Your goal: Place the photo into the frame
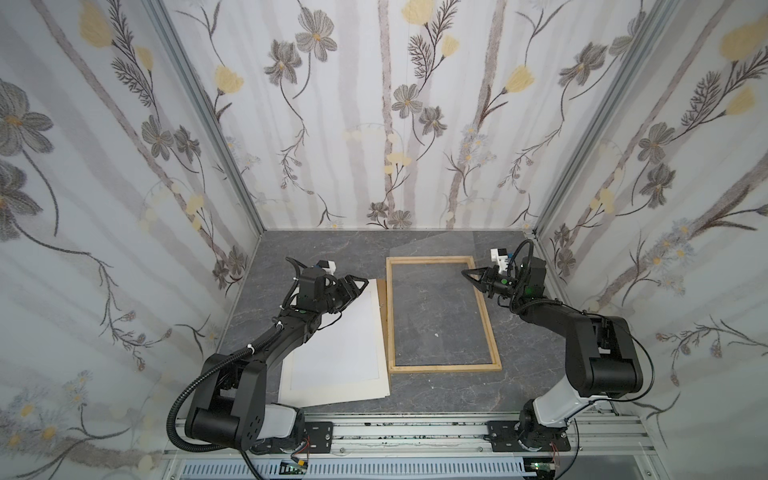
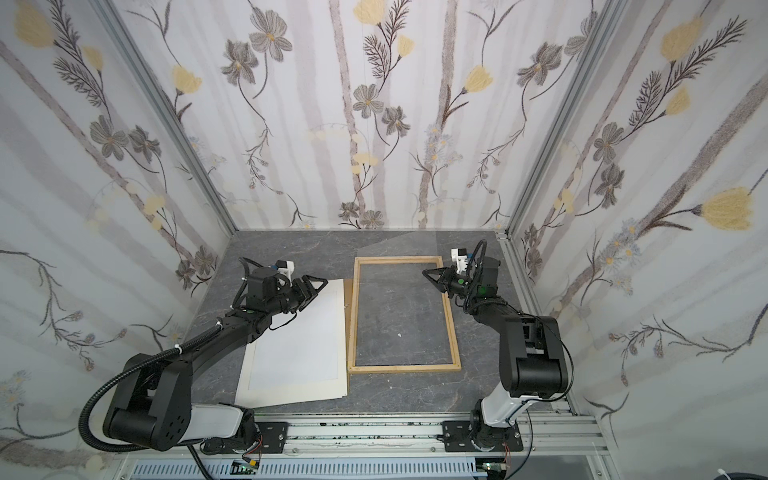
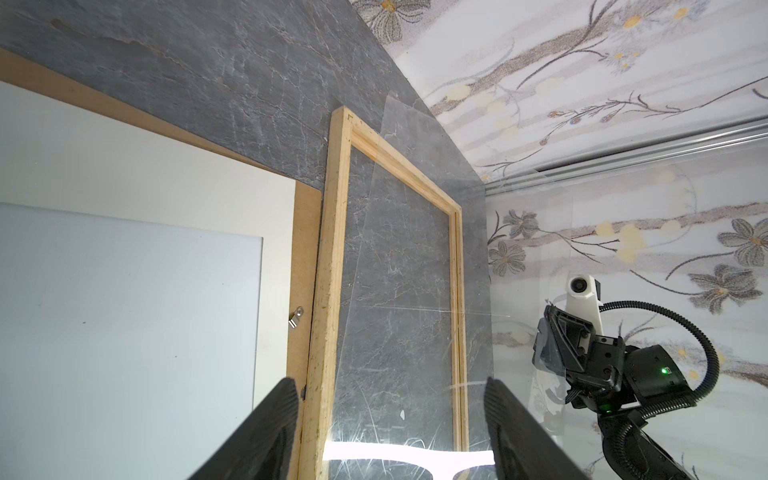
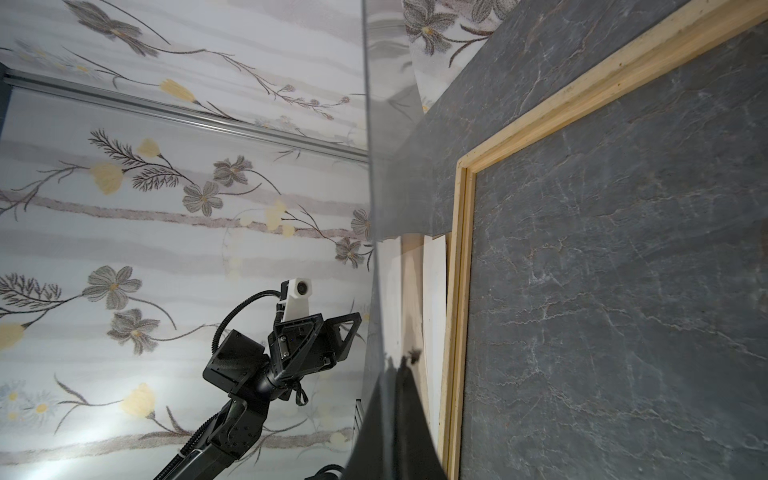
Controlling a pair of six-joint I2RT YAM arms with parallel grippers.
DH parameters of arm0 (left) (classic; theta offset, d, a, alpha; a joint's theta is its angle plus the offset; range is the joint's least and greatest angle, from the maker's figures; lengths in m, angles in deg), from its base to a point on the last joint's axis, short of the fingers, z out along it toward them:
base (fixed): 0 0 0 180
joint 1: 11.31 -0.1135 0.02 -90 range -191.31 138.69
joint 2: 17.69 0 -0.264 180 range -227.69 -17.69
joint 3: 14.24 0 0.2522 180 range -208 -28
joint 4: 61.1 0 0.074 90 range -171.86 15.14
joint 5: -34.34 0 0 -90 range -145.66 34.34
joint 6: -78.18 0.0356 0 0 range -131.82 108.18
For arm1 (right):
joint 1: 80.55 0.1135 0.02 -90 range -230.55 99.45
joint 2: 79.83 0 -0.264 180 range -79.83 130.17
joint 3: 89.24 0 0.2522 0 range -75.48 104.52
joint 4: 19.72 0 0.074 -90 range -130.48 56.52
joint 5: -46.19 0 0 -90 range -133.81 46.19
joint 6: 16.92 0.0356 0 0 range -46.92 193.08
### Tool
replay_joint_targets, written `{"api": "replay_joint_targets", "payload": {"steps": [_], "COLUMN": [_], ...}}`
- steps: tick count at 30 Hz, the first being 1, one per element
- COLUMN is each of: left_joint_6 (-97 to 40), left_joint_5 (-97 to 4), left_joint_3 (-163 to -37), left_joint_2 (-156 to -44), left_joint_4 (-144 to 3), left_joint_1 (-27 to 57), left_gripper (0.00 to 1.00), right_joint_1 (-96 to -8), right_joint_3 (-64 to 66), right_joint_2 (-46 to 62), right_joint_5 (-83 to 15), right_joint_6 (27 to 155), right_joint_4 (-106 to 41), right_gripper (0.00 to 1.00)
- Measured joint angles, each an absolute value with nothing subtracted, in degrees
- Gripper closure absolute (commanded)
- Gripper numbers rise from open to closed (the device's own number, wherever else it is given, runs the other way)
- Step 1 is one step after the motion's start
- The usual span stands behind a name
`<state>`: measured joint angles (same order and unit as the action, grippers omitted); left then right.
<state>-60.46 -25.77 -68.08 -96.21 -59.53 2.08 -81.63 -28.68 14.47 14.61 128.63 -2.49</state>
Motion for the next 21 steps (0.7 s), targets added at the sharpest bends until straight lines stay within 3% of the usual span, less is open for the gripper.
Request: {"api": "replay_joint_targets", "payload": {"steps": [21], "left_joint_6": [-61.73], "left_joint_5": [-24.54], "left_joint_3": [-66.99], "left_joint_2": [-97.92], "left_joint_4": [-56.99], "left_joint_1": [2.03], "left_gripper": [0.29], "right_joint_1": [-82.81], "right_joint_3": [-21.38], "right_joint_2": [20.74], "right_joint_5": [13.27], "right_joint_6": [111.3], "right_joint_4": [-22.08], "right_gripper": [1.0]}}
